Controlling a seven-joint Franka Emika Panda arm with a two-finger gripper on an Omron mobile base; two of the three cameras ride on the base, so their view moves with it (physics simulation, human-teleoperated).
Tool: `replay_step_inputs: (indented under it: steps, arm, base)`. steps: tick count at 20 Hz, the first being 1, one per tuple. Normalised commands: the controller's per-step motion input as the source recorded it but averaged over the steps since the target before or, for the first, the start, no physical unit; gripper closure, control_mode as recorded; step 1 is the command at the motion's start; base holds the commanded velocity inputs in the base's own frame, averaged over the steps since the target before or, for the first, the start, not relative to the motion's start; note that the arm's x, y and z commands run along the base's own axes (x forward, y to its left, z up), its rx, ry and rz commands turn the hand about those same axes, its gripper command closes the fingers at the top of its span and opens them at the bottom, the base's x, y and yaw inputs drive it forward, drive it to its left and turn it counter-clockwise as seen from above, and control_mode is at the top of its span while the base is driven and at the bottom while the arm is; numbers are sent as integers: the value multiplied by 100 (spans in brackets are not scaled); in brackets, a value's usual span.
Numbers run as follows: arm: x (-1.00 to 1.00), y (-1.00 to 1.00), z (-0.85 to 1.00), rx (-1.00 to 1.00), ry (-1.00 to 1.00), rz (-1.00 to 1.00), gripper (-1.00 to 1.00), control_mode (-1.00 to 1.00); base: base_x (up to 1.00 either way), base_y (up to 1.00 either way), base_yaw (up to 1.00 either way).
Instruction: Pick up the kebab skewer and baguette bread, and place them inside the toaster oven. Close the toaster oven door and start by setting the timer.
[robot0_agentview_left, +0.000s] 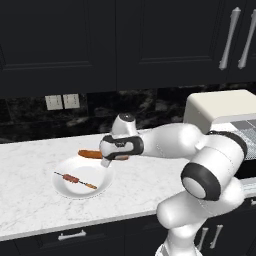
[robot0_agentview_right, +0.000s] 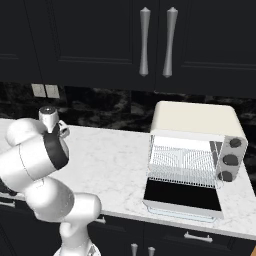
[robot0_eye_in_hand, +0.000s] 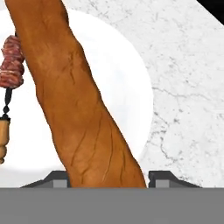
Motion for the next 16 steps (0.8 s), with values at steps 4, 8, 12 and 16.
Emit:
replay_step_inputs:
  steps: [4, 8, 12, 16]
  arm:
    - [-19, -100, 14, 0, 0, 0, 100, -100]
    - [-22, -100, 8, 0, 0, 0, 100, -100]
    - [-25, -100, 2, 0, 0, 0, 100, -100]
    - [-17, -93, 19, 0, 0, 0, 100, -100]
  base:
    - [0, 0, 0]
    - [0, 0, 0]
    - [0, 0, 0]
    - [0, 0, 0]
